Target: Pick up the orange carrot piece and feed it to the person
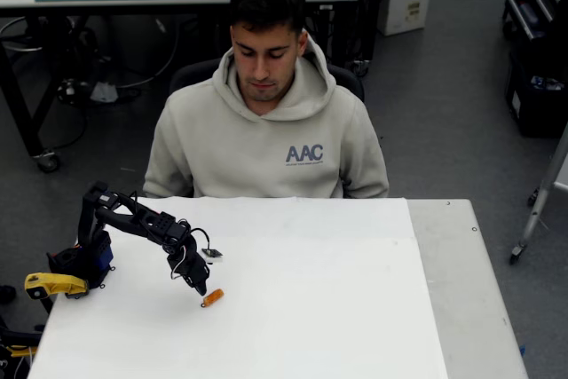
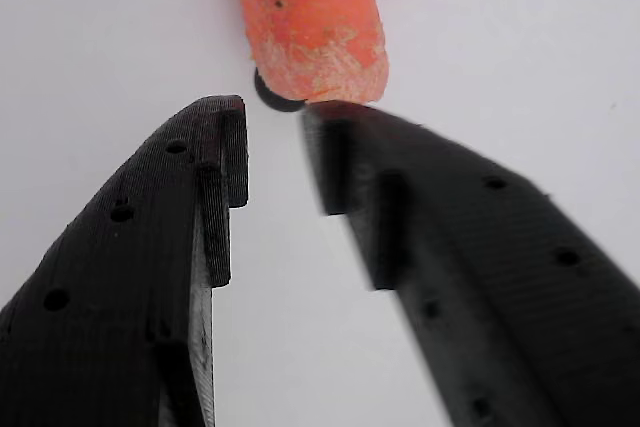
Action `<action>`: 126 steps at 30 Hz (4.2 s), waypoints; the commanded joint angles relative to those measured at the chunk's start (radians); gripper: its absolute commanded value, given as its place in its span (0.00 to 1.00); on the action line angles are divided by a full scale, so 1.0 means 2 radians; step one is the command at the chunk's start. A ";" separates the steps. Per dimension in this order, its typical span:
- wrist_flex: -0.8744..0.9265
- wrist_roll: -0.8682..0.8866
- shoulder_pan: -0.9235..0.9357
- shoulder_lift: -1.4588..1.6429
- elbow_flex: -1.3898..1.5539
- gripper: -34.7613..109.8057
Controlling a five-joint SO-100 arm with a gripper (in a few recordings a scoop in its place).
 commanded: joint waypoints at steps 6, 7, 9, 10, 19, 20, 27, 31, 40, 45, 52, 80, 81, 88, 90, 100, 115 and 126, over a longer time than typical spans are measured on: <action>0.005 -0.003 0.005 0.016 -0.029 0.41; 0.005 -0.003 0.005 0.016 -0.029 0.41; 0.005 -0.004 0.005 0.016 -0.029 0.41; 0.005 -0.004 0.005 0.016 -0.029 0.41; 0.005 -0.004 -0.012 0.012 -0.030 0.40; 0.005 -0.004 -0.012 0.008 -0.030 0.40; 0.005 -0.004 -0.010 -0.003 -0.031 0.40; 0.005 -0.004 -0.009 -0.005 -0.031 0.40; -0.014 -0.004 -0.008 -0.048 -0.031 0.40; -0.086 -0.003 -0.008 -0.069 -0.030 0.40; -0.130 -0.003 0.001 -0.095 -0.030 0.40; -0.130 -0.044 0.027 -0.090 0.075 0.31; -0.130 -0.042 0.028 -0.090 0.075 0.28; -0.130 -0.038 0.031 -0.090 0.079 0.22; -0.130 -0.038 0.034 -0.090 0.079 0.22; -0.133 -0.037 0.036 -0.084 0.069 0.22; -0.135 0.006 -0.019 0.058 -0.031 0.22; -0.136 0.035 -0.105 0.079 -0.143 0.22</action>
